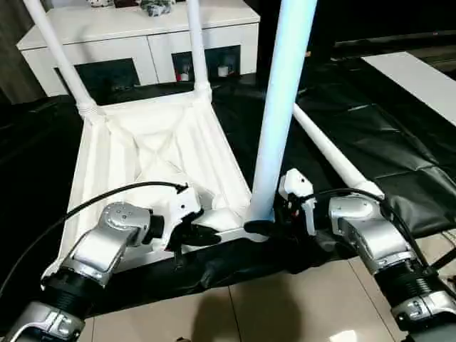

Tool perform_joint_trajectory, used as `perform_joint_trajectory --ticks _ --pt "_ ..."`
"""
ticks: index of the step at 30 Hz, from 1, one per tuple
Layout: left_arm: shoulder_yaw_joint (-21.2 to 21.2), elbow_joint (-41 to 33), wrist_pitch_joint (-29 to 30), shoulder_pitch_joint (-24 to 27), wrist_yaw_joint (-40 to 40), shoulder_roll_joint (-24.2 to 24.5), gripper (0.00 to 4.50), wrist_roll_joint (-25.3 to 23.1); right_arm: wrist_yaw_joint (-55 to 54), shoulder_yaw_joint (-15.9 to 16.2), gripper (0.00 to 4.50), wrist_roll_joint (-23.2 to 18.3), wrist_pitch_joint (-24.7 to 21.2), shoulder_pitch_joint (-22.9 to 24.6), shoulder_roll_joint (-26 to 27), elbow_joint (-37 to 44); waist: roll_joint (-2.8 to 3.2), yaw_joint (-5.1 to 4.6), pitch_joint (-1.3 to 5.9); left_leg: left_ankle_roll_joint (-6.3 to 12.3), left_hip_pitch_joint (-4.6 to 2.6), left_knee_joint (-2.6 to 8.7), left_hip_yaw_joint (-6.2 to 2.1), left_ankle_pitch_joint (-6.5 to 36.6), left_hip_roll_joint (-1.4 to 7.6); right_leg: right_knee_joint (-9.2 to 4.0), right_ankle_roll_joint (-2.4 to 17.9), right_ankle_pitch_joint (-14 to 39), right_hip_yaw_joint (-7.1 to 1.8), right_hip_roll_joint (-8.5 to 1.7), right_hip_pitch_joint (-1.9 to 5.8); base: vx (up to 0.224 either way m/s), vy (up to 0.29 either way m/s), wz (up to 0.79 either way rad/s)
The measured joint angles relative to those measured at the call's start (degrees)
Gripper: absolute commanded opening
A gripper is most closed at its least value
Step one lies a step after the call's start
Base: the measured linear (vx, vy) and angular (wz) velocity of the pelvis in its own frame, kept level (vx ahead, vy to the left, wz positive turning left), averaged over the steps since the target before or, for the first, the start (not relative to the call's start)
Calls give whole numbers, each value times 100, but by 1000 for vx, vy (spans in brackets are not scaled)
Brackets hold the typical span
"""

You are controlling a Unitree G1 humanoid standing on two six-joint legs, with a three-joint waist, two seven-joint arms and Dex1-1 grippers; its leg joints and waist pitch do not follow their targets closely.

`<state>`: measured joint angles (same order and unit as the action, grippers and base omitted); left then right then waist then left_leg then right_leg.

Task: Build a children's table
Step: Rotate leg to tighten

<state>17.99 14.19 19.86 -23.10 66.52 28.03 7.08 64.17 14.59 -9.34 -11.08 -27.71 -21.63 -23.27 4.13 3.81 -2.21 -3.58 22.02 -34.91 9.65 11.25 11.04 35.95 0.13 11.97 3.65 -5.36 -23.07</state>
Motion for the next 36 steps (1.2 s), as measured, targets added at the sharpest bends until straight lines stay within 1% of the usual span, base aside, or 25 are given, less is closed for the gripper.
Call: perform_joint_trajectory --ticks 2,5,8,11,13,15,17,19,20,21,24,27,28,29,30,32,33,35,36 --pt "-1 1 0 0 2 2 0 -2 -35 -21 273 1 -5 8 31 -3 0 -1 0 0 0 -1 0 0 0 2 0 0 0 0 0 0 0 0" --pt "-26 22 1 -1 -78 -24 0 -10 -232 -87 272 0 -5 19 172 -64 -1 -27 1 -1 -3 -3 0 -2 1 8 0 0 -1 0 0 0 0 0" --pt "-185 201 1 -31 -406 -232 0 -50 -881 -320 272 9 -4 5 503 -315 -5 -86 2 -33 -7 -3 0 6 2 14 6 -6 -2 1 -1 0 0 0" --pt "-262 543 17 -253 -1004 -600 0 -203 -2013 -596 272 98 -30 -176 951 -701 -7 -195 1 -43 -9 -3 0 -2 2 15 8 -22 -5 1 -2 0 0 0" --pt "-270 708 67 -385 -1363 -794 0 -280 -2748 -745 272 172 -69 -246 1222 -860 -6 -229 1 -47 -9 0 0 -3 3 15 7 -23 -5 4 -1 0 0 0" --pt "-284 832 151 -504 -1744 -1013 0 -352 -3391 -816 272 248 -63 -360 1450 -1023 -3 -228 3 -48 -10 9 -1 -4 4 13 7 -23 -5 6 1 0 0 0" --pt "-310 1060 294 -714 -2256 -1354 0 -476 -4197 -1016 272 356 -23 -521 1682 -1286 5 -205 9 -50 -29 8 1 -5 3 12 7 -23 -5 4 5 0 0 0" --pt "-381 1373 432 -938 -2875 -1792 0 -534 -5086 -1217 271 449 135 -743 1957 -1692 13 -185 13 -50 -40 8 4 -5 -4 9 7 -23 -11 -1 15 0 0 0" --pt "-390 1439 467 -998 -3079 -1924 0 -581 -5384 -1293 271 493 171 -837 2022 -1836 15 -180 14 -50 -39 8 5 -5 -6 7 7 -23 -13 -2 17 0 0 0" --pt "-390 1579 483 -1095 -3287 -2071 0 -602 -5776 -1300 271 559 329 -942 2127 -2064 21 -166 18 -50 -40 9 5 -5 -6 -1 7 -23 -13 -2 22 0 0 0" --pt "-390 1700 474 -1180 -3559 -2240 0 -680 -6351 -1413 271 597 571 -1129 2312 -2440 31 -153 23 -48 -38 19 5 -4 -10 -14 7 -23 -13 -3 26 0 0 0" --pt "-390 1760 462 -1226 -3653 -2291 0 -687 -6477 -1543 271 585 745 -1262 2395 -2687 31 -147 23 -48 -35 22 5 -4 -10 -18 7 -23 -10 -3 25 0 0 0" --pt "-390 1760 462 -1227 -3660 -2293 0 -687 -6444 -1579 327 573 785 -1265 2403 -2713 31 -147 23 -47 -34 21 5 -4 -10 -19 7 -23 -10 -3 25 0 0 0" --pt "-390 1755 452 -1224 -3660 -2288 0 -687 -6404 -1614 327 564 825 -1266 2408 -2730 31 -148 23 -47 -33 23 4 -4 -10 -20 7 -23 -10 -3 25 0 0 0" --pt "-390 1755 428 -1221 -3667 -2275 0 -694 -6345 -1643 343 537 878 -1265 2426 -2752 30 -153 22 -47 -32 23 5 -4 -10 -20 7 -23 -9 -3 24 0 0 0" --pt "-434 1761 372 -1213 -3705 -2178 0 -700 -6229 -1641 359 511 927 -1261 2523 -2788 27 -219 19 -46 -18 24 6 -5 -6 -20 3 -30 -10 -1 15 0 0 0" --pt "-451 1760 338 -1199 -3702 -2141 0 -700 -6134 -1640 368 484 938 -1260 2531 -2877 26 -237 19 -46 -6 27 4 -5 -3 -20 2 -31 -2 0 13 0 0 0" --pt "-452 1673 208 -1102 -3583 -2049 0 -692 -5938 -1629 385 450 995 -1260 2517 -2896 29 -245 17 -46 -6 36 3 -6 0 -20 2 -31 0 3 6 0 0 0" --pt "-450 1593 168 -1040 -3457 -1967 0 -688 -5722 -1594 385 441 1020 -1260 2471 -2892 30 -242 17 -45 -6 39 2 -7 5 -20 1 -30 2 8 2 0 0 0"
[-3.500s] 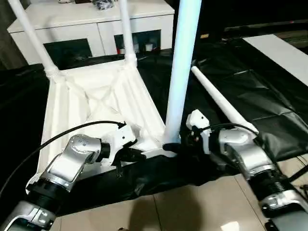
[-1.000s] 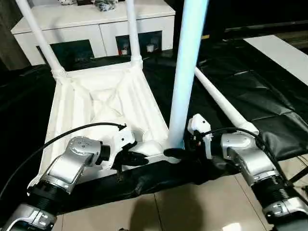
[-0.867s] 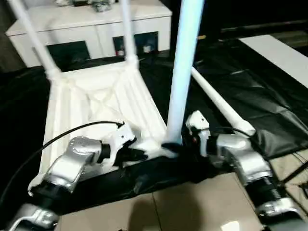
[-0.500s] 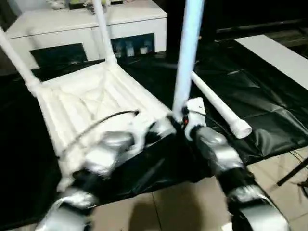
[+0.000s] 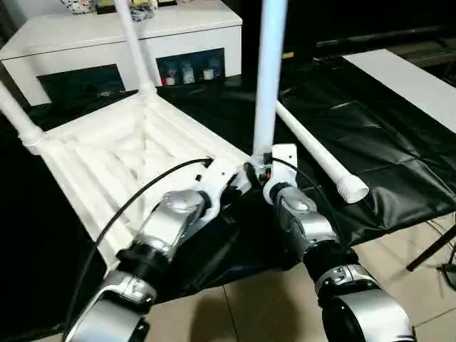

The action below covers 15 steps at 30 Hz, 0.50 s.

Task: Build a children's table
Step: Rotate leg to tighten

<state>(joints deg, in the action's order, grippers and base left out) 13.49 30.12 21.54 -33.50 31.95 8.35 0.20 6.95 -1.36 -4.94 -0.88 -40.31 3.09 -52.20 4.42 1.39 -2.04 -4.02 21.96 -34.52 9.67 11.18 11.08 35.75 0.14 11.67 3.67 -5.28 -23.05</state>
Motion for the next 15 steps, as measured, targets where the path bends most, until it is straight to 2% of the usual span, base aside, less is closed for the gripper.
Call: perform_joint_trajectory --ticks 8,12,15 --pt "243 -570 -619 521 1634 962 0 191 2054 670 385 101 123 442 -785 691 4 109 -1 34 1 1 1 -21 3 -8 -3 3 11 -6 -8 0 0 0" --pt "320 -929 -734 818 2507 1451 0 412 3821 1214 385 84 259 791 -1575 1232 2 136 -4 11 5 -5 7 0 -3 -25 2 0 2 -9 -1 0 0 0" --pt "331 -1085 -724 925 2887 1573 0 476 4786 1333 385 -21 97 934 -1977 1548 -1 172 -5 33 6 -5 7 -11 -2 -28 5 -2 3 -8 0 0 0 0"
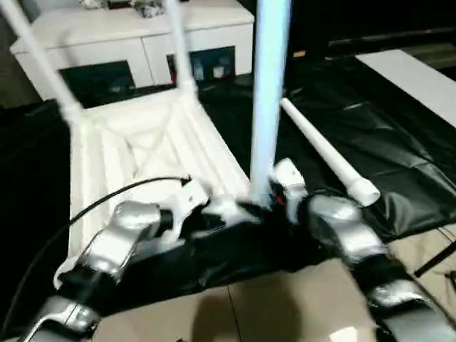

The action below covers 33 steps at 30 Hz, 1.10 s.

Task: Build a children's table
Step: Rotate leg to tighten

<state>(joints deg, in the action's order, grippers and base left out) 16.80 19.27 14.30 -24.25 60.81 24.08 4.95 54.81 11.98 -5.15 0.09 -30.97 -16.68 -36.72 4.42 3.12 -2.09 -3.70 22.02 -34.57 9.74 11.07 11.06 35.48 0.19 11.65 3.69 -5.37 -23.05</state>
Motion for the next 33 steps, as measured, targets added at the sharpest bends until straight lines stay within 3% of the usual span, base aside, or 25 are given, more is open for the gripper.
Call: perform_joint_trajectory --ticks 8,22,28,30,33 --pt "24 -63 27 51 298 175 0 138 975 85 385 -223 -239 3 -381 279 -6 33 -3 14 0 -3 0 -9 4 10 0 0 2 2 -3 0 0 0" --pt "18 -171 79 118 398 220 0 159 1269 35 280 -331 -218 -37 -293 154 -8 45 -4 14 2 -6 -1 -9 3 11 0 0 2 1 -3 0 0 0" --pt "18 -208 123 141 422 234 0 158 1272 45 274 -305 -132 -44 -274 90 -9 42 -3 14 1 -10 -1 -9 3 15 0 0 2 1 -3 0 0 0" --pt "-21 -199 138 145 358 244 0 135 1029 22 274 -255 57 -53 -141 -70 -19 18 -1 13 -2 -16 -1 -10 7 26 0 0 2 3 -4 0 0 0" --pt "-101 0 140 36 -107 48 0 -40 94 -133 274 -145 217 -138 200 -411 -26 -93 -2 -10 -11 -23 -1 -1 7 42 12 -7 -4 3 1 0 0 0"
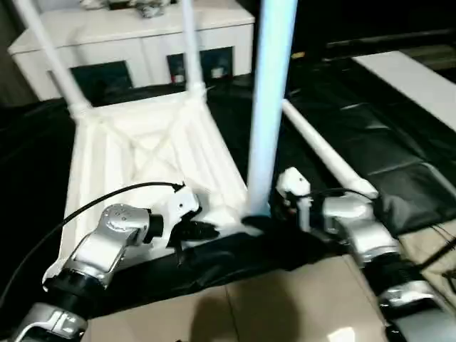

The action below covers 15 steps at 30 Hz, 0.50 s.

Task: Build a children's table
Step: Rotate leg to tighten

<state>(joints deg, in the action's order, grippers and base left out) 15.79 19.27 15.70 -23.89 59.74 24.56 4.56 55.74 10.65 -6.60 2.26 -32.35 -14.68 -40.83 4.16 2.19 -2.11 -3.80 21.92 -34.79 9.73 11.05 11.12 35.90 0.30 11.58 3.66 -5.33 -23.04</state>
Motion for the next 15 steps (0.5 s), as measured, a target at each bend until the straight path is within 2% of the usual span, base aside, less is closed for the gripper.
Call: perform_joint_trajectory --ticks 2,3,5,8,10,15 --pt "-17 235 -8 -175 -424 -276 0 -113 -712 -172 274 55 -61 -83 206 -178 -1 -32 -1 -3 -7 -2 0 -5 -1 0 12 -8 -1 0 -1 0 0 0" --pt "-26 426 -14 -311 -764 -487 0 -216 -1342 -379 273 61 -167 -105 400 -260 -3 -47 -2 -10 -11 -3 -1 -10 -1 0 11 -10 -3 0 2 0 0 0" --pt "-16 533 7 -402 -1027 -636 0 -282 -1875 -480 273 71 -262 -122 556 -272 0 -65 -1 -15 -8 -1 0 -13 -3 -2 9 -20 -6 0 1 0 0 0" --pt "-23 757 131 -600 -1485 -918 0 -368 -2737 -613 273 115 -292 -181 854 -391 3 -45 0 -16 -27 6 -1 -14 -3 0 7 -22 -5 0 8 0 0 0" --pt "-93 1046 316 -831 -2060 -1312 0 -443 -3686 -816 273 208 -348 -378 1148 -620 8 -30 1 -18 -29 6 0 -15 -6 0 9 -23 -8 0 9 0 0 0" --pt "-152 1486 480 -1179 -2848 -1889 0 -550 -5207 -1139 273 283 -440 -827 1574 -1156 19 -11 9 -16 -19 10 0 -15 -15 -29 9 -23 -11 -4 21 0 0 0"
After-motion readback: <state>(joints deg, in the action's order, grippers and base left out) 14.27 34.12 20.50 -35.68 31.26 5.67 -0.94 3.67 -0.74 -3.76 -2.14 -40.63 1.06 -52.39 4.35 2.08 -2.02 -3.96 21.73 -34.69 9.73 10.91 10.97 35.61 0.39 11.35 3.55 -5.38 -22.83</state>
